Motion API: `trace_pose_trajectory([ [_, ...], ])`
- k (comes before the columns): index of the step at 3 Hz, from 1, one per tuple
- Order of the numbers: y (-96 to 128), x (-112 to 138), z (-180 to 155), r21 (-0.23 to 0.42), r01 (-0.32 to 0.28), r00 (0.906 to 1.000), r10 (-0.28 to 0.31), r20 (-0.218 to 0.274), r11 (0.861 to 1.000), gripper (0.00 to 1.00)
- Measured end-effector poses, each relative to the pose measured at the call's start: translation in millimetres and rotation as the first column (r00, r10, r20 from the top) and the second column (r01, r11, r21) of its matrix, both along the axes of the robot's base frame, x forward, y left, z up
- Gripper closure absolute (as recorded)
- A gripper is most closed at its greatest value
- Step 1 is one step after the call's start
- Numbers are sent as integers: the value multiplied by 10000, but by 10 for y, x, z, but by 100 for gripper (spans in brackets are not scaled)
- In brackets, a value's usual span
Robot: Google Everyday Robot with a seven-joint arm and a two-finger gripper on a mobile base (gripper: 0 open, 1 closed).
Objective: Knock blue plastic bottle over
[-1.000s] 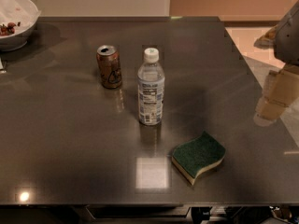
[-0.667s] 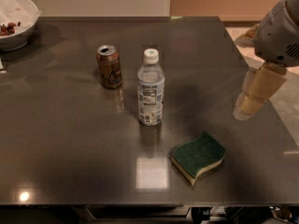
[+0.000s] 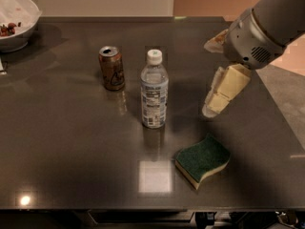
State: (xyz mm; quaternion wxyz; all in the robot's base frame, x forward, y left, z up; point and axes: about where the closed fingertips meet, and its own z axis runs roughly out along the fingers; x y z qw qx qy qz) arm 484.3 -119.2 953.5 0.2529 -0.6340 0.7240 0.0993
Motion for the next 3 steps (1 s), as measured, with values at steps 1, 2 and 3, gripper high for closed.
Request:
trace_pose_trajectory([
  [1, 306, 38, -112, 776, -417, 9986, 440, -280, 9961, 0],
  [2, 590, 101, -190, 1574, -632, 9964, 712, -454, 9855, 0],
  [3, 805, 121, -252, 2138, -775, 9938, 925, -609, 9738, 0],
])
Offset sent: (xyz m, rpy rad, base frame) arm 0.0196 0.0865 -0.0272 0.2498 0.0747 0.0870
